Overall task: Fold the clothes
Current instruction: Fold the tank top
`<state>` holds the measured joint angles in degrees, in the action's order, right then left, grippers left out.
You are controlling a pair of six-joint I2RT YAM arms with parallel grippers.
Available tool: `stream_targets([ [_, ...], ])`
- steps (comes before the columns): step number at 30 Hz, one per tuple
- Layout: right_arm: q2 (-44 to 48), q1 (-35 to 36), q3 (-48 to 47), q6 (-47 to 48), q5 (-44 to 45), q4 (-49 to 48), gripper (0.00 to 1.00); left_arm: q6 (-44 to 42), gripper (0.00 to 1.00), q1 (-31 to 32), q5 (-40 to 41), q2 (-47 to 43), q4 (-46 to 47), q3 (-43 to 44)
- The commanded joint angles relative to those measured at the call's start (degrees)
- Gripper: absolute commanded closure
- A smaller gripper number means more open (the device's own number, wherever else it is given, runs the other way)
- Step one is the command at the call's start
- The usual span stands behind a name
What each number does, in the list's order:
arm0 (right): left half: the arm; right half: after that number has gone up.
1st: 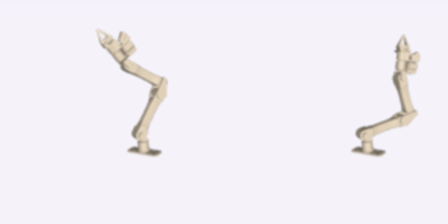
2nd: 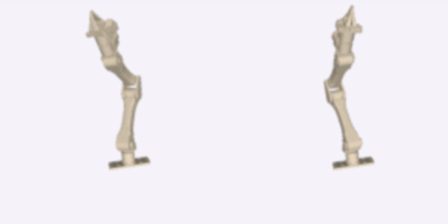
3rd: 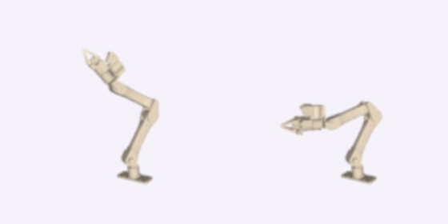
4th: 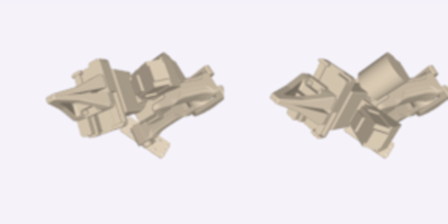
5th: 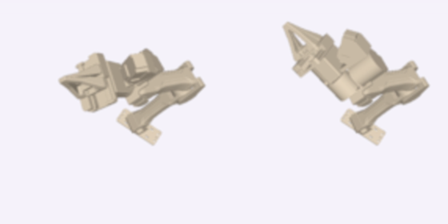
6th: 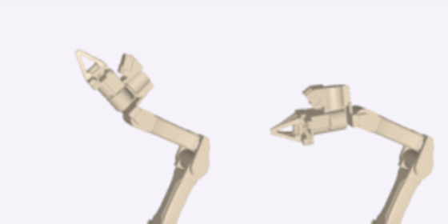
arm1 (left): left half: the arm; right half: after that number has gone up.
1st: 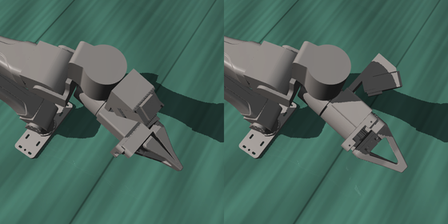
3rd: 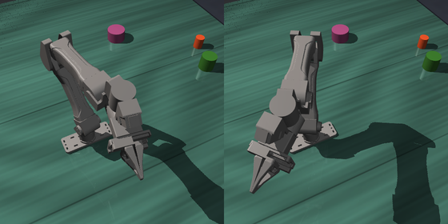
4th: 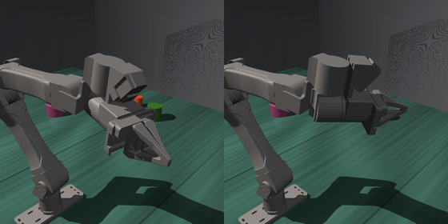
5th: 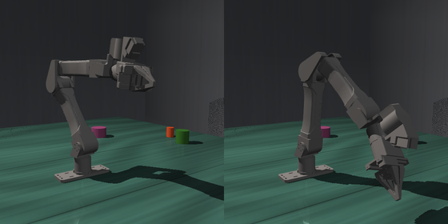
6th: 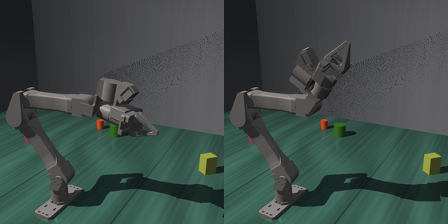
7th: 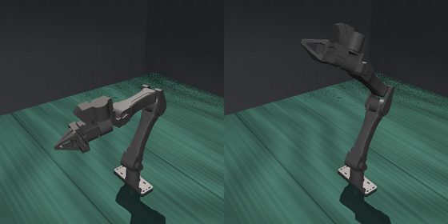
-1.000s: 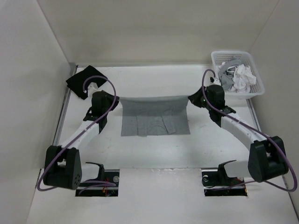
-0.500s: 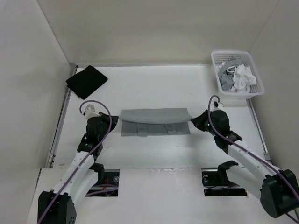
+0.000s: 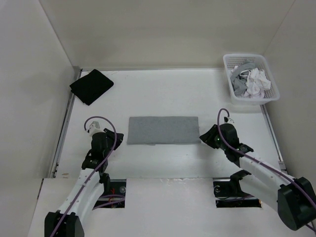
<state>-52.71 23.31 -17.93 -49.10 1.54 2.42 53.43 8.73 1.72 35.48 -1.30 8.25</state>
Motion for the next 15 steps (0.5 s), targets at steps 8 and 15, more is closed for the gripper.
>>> stream_targets([
  [8, -6.7, -6.7, -3.8, 2.9, -6.2, -8.6, 0.46, -0.8, 0.82, -0.8, -0.7, 5.8, 7.4, 4.1],
  [15, -18.2, -8.2, -4.5, 0.2, -12.2, -17.3, 0.51, 1.2, 0.82, 6.5, 0.9, 13.6, 16.2, 5.3],
])
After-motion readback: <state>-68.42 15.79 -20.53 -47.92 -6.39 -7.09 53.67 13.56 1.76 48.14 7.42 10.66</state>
